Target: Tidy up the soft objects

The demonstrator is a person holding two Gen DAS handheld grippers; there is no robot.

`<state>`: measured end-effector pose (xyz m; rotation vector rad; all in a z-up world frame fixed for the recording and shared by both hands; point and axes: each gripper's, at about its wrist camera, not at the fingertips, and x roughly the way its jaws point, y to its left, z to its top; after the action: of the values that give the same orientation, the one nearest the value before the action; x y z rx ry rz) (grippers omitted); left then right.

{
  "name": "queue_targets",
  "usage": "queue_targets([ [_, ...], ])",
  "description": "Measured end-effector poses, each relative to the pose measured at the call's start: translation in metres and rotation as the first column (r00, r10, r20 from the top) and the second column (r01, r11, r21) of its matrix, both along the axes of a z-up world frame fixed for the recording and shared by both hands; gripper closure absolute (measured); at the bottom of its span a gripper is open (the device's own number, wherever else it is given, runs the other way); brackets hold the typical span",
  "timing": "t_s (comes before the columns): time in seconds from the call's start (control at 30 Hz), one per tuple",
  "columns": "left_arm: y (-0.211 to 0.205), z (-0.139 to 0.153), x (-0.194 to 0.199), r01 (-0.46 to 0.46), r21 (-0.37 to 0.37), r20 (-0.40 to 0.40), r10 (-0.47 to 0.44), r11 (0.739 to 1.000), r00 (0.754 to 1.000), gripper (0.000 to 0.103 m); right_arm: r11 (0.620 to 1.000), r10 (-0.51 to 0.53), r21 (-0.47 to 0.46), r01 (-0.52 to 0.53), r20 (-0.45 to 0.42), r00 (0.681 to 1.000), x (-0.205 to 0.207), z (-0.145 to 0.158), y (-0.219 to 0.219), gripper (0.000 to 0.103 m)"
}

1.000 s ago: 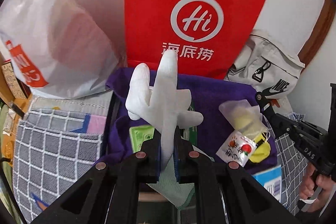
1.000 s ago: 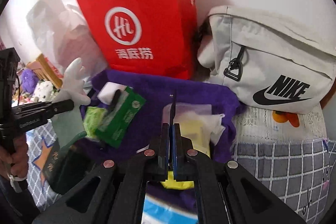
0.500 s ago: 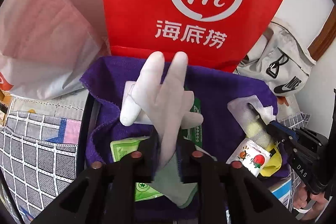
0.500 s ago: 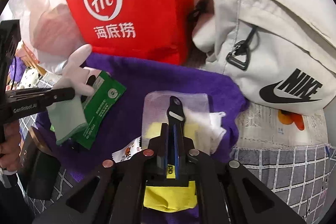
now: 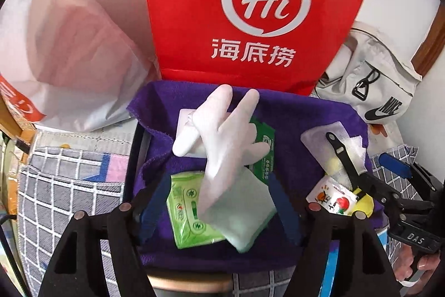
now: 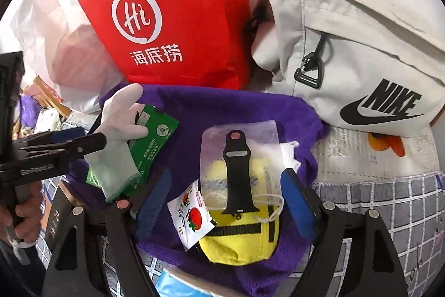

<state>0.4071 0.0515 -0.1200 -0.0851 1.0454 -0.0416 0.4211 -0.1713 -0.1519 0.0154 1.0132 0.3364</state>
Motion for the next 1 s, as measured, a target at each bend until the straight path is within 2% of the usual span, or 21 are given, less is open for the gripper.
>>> queue_targets([
  [0.1,0.001,0.011,-0.011,-0.002,0.007,0.012,0.002,1.000,1.000,0.029,0.999,-0.007,-0.036,0.007,0.005,1.000,-0.006,0.004,0.002,0.017],
  [0.33,0.004,0.041,-0.049,-0.022,0.029,0.051,0.020,0.999,0.998,0.029,0.995,-0.023,-0.094,0.024,0.006,1.000,-0.027,0.017,0.005,0.017],
  [0.4,0.005,0.051,-0.064,-0.023,0.022,0.064,0.021,1.000,0.998,0.029,0.996,-0.037,-0.077,0.039,0.019,0.999,-0.039,0.026,0.003,0.017],
  [0.57,-0.002,0.077,-0.100,-0.016,0.030,0.095,0.014,0.999,0.995,0.029,0.997,-0.060,-0.042,0.064,0.075,0.995,-0.079,0.056,0.000,0.017],
  [0.63,-0.006,0.089,-0.122,-0.012,0.040,0.118,0.008,0.999,0.993,0.026,0.997,-0.072,-0.024,0.074,0.094,0.993,-0.098,0.068,-0.002,0.012],
  [0.73,-0.011,0.104,-0.153,-0.020,0.054,0.162,0.011,0.998,0.987,0.020,0.996,-0.077,-0.041,0.084,0.134,0.988,-0.130,0.084,-0.004,0.010],
  [0.8,-0.014,0.112,-0.176,-0.025,0.054,0.190,0.015,0.998,0.982,0.020,0.994,-0.082,-0.059,0.092,0.158,0.984,-0.153,0.094,-0.006,0.007],
  [0.87,-0.016,0.117,-0.192,-0.027,0.046,0.203,0.018,0.999,0.979,0.018,0.994,-0.091,-0.050,0.101,0.174,0.980,-0.171,0.103,-0.008,0.002],
  [1.0,-0.022,0.122,-0.231,-0.037,0.048,0.233,0.025,0.998,0.972,0.016,0.991,-0.123,-0.032,0.132,0.215,0.969,-0.217,0.120,-0.016,0.002],
])
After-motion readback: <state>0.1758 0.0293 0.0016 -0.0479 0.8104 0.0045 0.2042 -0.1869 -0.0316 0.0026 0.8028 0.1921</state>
